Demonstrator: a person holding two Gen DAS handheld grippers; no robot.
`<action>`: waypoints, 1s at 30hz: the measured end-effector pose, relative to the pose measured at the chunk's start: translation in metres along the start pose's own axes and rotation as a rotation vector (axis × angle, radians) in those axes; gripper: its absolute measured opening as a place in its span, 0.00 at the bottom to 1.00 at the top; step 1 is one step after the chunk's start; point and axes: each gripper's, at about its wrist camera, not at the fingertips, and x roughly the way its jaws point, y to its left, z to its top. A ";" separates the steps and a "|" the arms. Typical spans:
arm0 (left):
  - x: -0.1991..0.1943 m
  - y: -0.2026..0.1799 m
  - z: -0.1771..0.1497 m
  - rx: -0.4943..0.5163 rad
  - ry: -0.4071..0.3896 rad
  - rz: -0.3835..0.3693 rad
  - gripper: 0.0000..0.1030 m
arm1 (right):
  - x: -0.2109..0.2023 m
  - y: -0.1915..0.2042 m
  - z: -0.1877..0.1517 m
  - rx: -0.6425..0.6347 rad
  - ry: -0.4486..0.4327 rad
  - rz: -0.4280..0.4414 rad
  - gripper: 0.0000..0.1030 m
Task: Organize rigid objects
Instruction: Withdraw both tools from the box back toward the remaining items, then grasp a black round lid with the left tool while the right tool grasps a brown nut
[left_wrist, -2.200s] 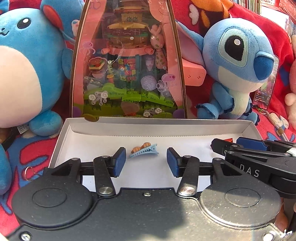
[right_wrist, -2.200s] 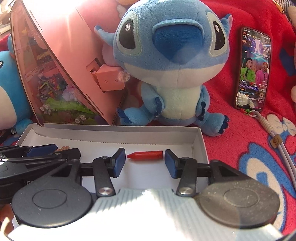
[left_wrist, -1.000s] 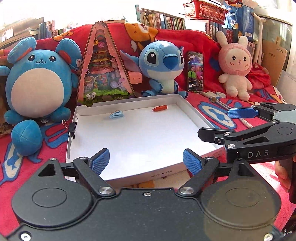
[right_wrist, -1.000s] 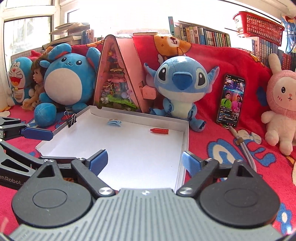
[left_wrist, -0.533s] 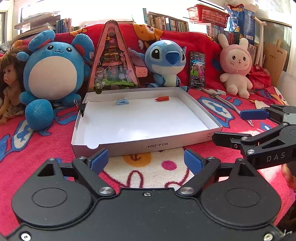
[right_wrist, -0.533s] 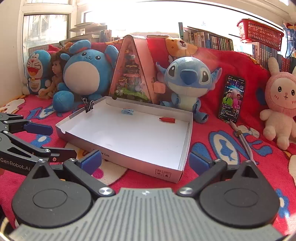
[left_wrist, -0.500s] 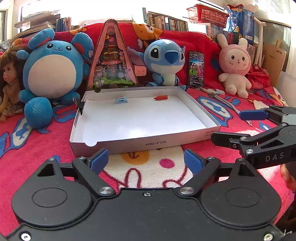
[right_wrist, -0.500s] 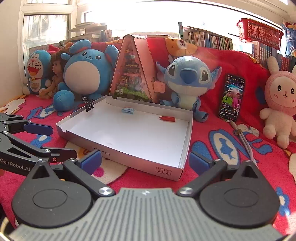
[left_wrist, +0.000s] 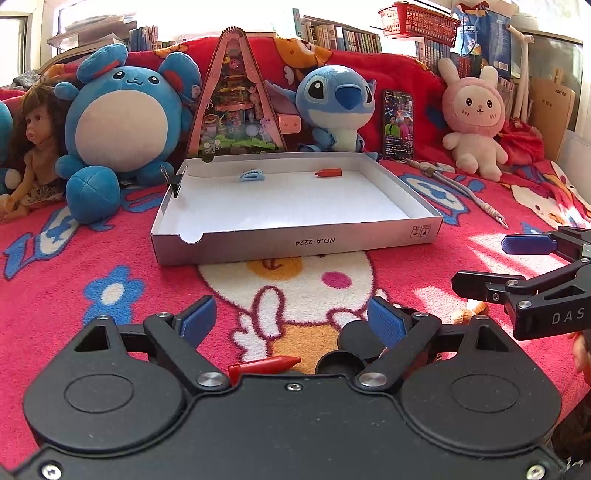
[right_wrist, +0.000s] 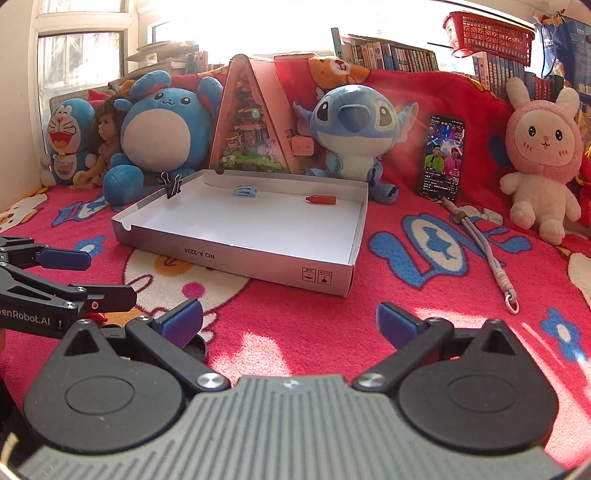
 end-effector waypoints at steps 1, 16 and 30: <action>-0.001 -0.001 -0.002 0.004 -0.002 0.004 0.86 | -0.001 0.000 -0.003 0.002 0.006 -0.001 1.00; -0.016 -0.002 -0.035 0.025 0.004 0.029 0.86 | -0.007 0.002 -0.035 0.018 0.069 0.007 1.00; -0.033 -0.003 -0.046 0.055 -0.038 0.042 0.63 | -0.006 0.013 -0.042 -0.048 0.064 -0.048 1.00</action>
